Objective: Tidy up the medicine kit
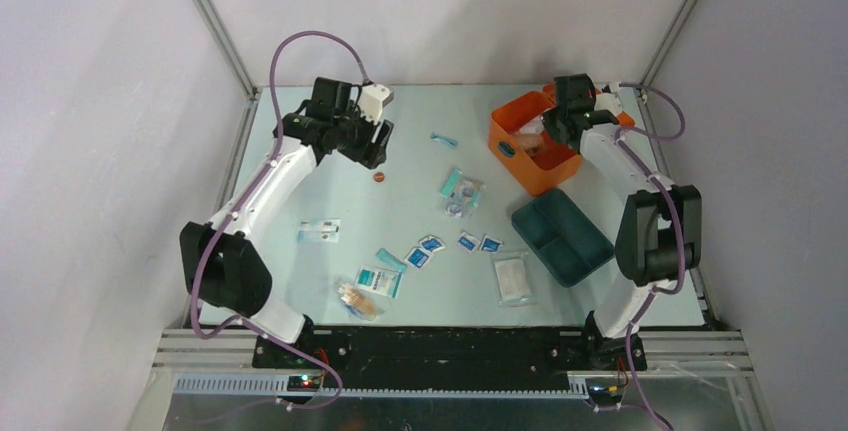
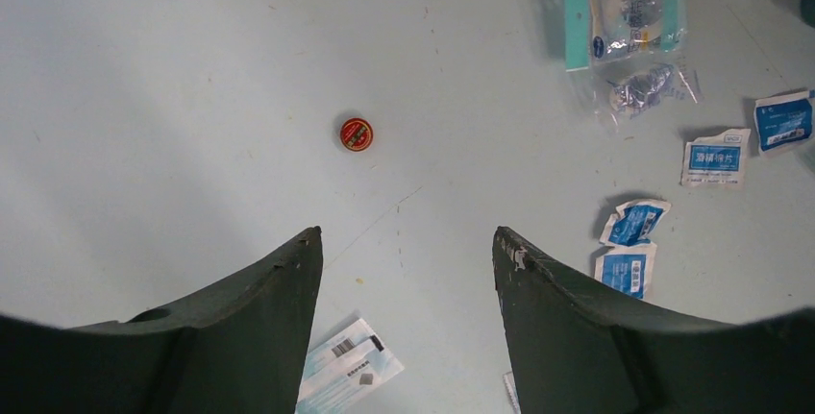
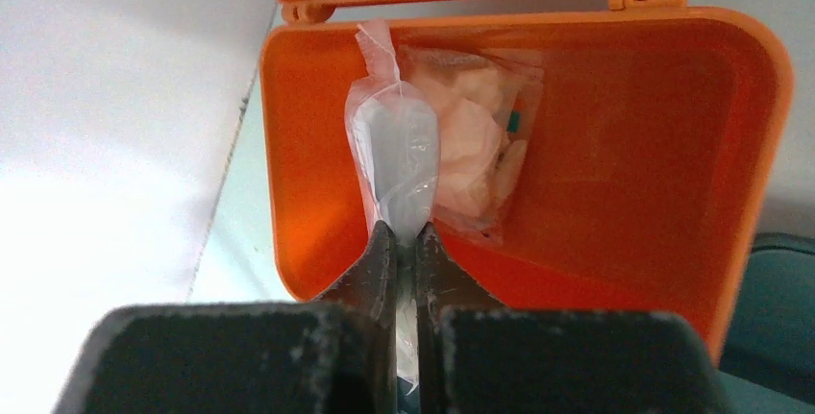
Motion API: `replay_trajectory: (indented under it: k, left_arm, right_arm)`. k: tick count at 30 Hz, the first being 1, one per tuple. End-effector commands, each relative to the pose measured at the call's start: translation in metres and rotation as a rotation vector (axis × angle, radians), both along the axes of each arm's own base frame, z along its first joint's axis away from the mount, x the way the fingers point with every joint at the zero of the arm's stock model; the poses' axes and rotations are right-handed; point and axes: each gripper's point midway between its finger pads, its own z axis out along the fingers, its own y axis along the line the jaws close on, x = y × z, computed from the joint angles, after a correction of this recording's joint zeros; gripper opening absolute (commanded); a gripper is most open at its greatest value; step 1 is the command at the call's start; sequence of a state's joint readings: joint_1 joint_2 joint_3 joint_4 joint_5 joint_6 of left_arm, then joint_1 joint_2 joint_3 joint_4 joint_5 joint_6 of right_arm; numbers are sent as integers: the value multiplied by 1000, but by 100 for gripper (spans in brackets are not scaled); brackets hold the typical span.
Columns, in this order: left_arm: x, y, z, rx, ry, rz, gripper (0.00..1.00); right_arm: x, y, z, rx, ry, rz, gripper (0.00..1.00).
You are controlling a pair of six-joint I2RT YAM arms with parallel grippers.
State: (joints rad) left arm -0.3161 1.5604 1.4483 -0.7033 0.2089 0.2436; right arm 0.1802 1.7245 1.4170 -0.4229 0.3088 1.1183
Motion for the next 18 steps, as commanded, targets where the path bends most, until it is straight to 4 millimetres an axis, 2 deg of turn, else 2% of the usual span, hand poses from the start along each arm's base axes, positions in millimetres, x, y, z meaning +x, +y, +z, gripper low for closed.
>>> replay_trajectory:
  k: [1,5,14,18]
  left_arm:
    - [-4,11,20,6,-51,33,71]
    - [-6,17,23,33,-63,34,71]
    - [-10,26,17,64,-51,43,71]
    - [-11,31,15,87,-57,43,71]
  right_arm:
    - [22,-4,6,71,-32,-139,0]
    - [37,3,-14,83,9,-142,0]
    - [60,18,-28,77,-2,-115,0]
    - [67,24,-41,65,9,-102,0]
